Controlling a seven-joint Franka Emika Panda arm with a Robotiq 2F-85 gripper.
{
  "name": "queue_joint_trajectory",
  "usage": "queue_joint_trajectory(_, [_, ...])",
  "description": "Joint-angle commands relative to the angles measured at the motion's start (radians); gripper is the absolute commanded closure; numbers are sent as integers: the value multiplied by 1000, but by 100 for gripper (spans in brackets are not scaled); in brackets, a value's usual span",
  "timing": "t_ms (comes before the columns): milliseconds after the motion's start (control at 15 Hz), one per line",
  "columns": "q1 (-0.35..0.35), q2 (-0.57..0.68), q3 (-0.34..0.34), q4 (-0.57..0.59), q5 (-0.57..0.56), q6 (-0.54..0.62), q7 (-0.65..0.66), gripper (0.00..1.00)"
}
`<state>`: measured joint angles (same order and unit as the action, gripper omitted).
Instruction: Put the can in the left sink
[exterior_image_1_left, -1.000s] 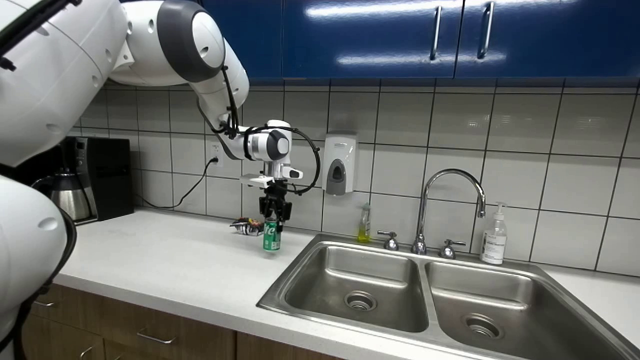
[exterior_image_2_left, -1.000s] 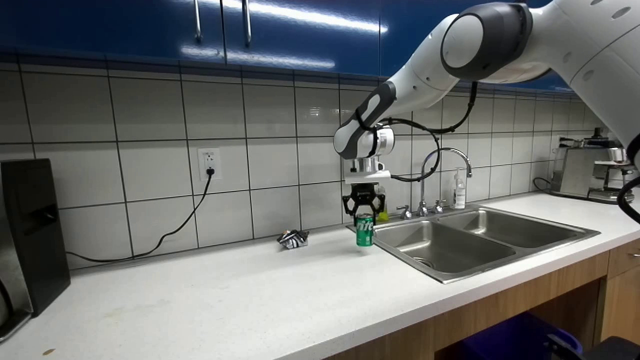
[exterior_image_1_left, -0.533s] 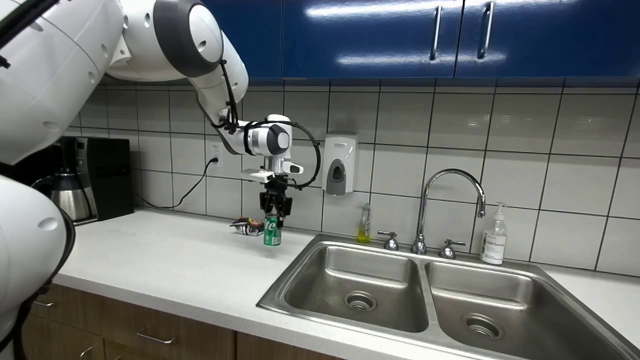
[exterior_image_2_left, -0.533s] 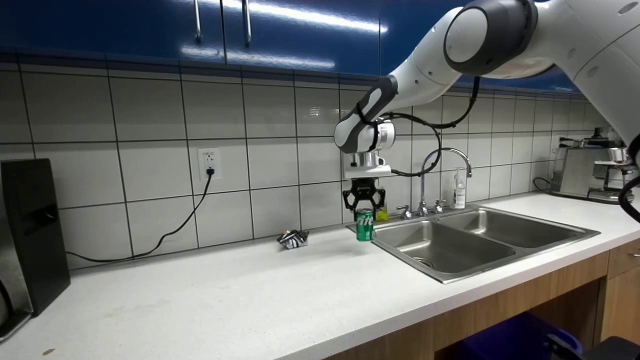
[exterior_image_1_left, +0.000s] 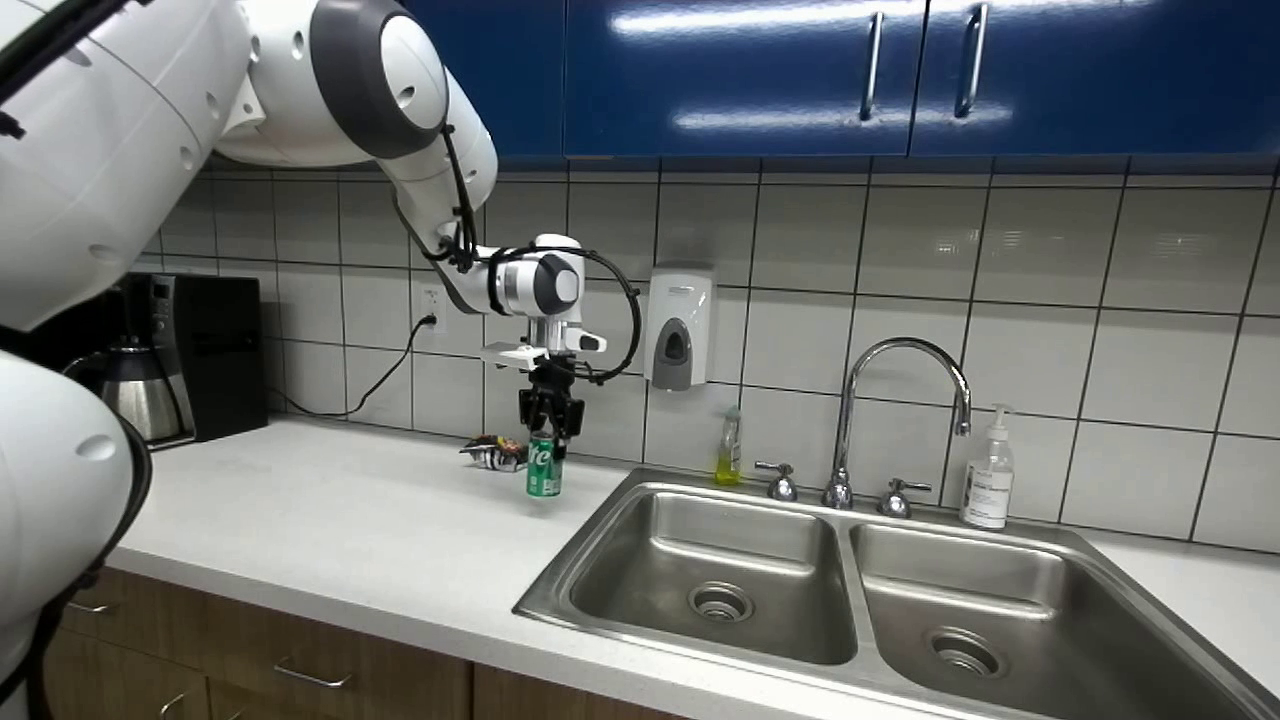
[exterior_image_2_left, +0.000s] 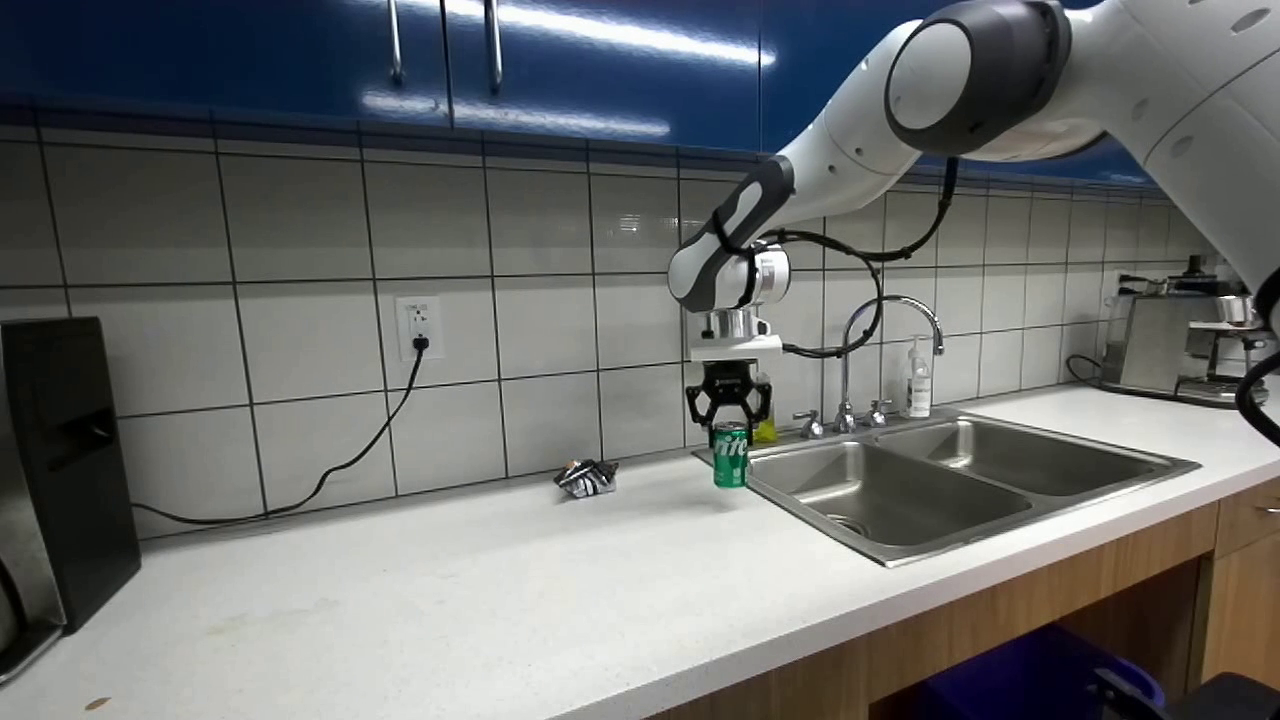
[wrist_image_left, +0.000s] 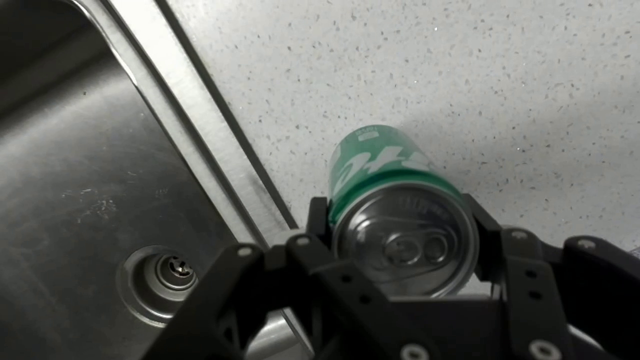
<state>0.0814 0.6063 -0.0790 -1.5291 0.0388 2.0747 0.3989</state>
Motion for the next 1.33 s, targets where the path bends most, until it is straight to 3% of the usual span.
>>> queue_joint_trajectory(0, [-5,0,6,2,-3,-2,2,37])
queue_joint_trajectory(867, [-5,0,6,2,-3,-2,2,37])
queue_joint_trajectory(933, [-5,0,6,2,-3,-2,2,62])
queue_joint_trajectory(1267, [-17,11,-9,7,-1,17,15,62])
